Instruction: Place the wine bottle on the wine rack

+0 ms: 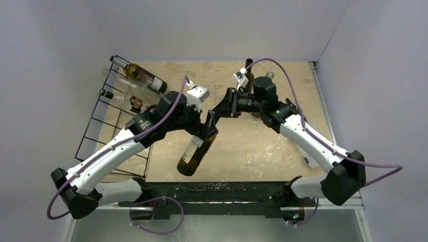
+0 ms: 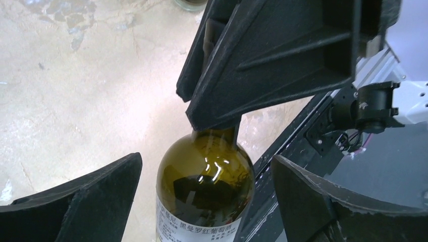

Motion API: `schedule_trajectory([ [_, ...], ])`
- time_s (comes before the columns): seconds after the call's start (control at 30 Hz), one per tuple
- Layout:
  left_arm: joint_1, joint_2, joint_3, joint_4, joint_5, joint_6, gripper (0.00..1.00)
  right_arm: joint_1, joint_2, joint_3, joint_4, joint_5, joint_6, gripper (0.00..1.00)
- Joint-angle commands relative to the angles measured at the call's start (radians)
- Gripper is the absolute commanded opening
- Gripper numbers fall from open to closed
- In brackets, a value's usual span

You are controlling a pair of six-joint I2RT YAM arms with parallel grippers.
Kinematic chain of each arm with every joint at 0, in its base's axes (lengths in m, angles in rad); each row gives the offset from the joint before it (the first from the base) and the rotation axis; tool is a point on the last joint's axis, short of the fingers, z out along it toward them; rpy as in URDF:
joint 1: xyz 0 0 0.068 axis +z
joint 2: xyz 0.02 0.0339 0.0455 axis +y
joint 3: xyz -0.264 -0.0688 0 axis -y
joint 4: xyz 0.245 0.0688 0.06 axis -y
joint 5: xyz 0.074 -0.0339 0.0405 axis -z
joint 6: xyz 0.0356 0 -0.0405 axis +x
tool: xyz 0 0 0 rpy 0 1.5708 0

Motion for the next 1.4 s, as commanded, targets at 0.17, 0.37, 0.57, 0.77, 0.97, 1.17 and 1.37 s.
schedule_trajectory([
  [0.17, -0.004, 0.028, 0.027, -0.107, 0.059, 0.063, 1.0, 0.0, -0.049, 0.046, 0.087, -0.04, 0.053, 0.0],
  [0.37, -0.005, 0.042, 0.026, -0.12, 0.052, 0.057, 1.0, 0.0, -0.053, 0.046, 0.087, -0.032, 0.054, 0.0],
  [0.57, -0.004, 0.075, 0.046, -0.133, 0.053, 0.054, 1.0, 0.0, -0.054, 0.045, 0.087, -0.035, 0.061, 0.0],
  [0.77, -0.004, 0.075, 0.048, -0.122, 0.043, 0.053, 0.87, 0.0, -0.056, 0.039, 0.087, -0.041, 0.061, 0.0],
  [0.97, -0.004, 0.053, 0.047, -0.116, 0.019, 0.066, 0.5, 0.0, -0.059, 0.038, 0.087, -0.041, 0.052, 0.15],
  [1.17, -0.004, 0.002, 0.02, -0.084, -0.044, 0.064, 0.04, -0.001, -0.064, 0.055, 0.076, -0.03, 0.053, 0.52],
  [1.37, -0.004, -0.069, -0.029, -0.022, -0.135, 0.041, 0.0, -0.027, -0.084, 0.124, 0.0, -0.01, -0.003, 0.95],
])
